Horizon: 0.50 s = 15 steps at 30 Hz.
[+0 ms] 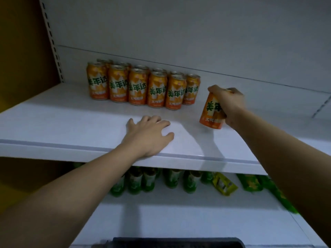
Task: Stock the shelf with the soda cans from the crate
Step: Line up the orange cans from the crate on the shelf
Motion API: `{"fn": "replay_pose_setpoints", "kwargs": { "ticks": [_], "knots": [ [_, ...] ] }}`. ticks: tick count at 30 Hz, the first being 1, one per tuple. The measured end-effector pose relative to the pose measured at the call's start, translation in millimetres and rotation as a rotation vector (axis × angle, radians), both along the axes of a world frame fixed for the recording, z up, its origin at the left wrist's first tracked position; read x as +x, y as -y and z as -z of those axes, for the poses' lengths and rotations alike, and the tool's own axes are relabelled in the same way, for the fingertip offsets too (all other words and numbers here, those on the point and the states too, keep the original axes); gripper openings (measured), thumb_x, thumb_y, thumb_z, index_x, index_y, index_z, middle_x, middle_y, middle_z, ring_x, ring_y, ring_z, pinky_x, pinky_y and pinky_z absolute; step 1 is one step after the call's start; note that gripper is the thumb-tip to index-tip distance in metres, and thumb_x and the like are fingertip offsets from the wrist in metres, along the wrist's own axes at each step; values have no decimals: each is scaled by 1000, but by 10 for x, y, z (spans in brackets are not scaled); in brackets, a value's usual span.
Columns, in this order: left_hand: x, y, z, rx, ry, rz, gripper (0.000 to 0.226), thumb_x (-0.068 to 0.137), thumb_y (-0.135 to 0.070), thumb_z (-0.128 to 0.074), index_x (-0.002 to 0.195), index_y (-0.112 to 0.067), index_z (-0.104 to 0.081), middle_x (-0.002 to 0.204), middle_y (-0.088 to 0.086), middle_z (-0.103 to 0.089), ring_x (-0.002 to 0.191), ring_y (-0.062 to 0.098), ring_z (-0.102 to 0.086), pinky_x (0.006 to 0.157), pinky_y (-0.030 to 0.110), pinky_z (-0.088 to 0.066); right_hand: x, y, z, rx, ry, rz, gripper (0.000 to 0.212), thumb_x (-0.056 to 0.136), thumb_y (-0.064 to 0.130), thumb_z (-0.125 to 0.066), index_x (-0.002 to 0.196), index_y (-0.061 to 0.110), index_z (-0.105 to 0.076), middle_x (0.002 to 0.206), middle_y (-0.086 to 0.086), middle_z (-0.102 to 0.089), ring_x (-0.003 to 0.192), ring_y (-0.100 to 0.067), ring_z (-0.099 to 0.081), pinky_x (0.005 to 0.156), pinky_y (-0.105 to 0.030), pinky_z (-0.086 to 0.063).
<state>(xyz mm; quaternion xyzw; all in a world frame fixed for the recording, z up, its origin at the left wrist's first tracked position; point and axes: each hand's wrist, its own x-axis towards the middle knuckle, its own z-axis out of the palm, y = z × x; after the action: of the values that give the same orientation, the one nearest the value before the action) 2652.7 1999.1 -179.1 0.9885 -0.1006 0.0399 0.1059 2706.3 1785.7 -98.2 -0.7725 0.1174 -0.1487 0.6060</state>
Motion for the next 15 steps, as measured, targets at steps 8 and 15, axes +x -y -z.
{"fn": "replay_pose_setpoints", "kwargs": {
  "ticks": [8, 15],
  "knots": [
    [-20, 4, 37, -24, 46, -6, 59, 94, -63, -24, 147, -40, -30, 156, -11, -27, 142, 16, -23, 112, 58, -14, 819, -322, 217, -128, 107, 36, 65, 72, 60, -74, 113, 15, -51, 111, -6, -61, 99, -23, -61, 86, -37, -54],
    [-21, 15, 51, -14, 41, -6, 58, 94, -61, -23, 148, -39, -28, 155, -11, -26, 141, 16, -22, 113, 58, -12, 1166, -535, 368, 33, 211, 57, 61, 84, 64, -58, 115, 14, -43, 125, -10, -54, 108, -23, -57, 96, -42, -49]
  ]
}}
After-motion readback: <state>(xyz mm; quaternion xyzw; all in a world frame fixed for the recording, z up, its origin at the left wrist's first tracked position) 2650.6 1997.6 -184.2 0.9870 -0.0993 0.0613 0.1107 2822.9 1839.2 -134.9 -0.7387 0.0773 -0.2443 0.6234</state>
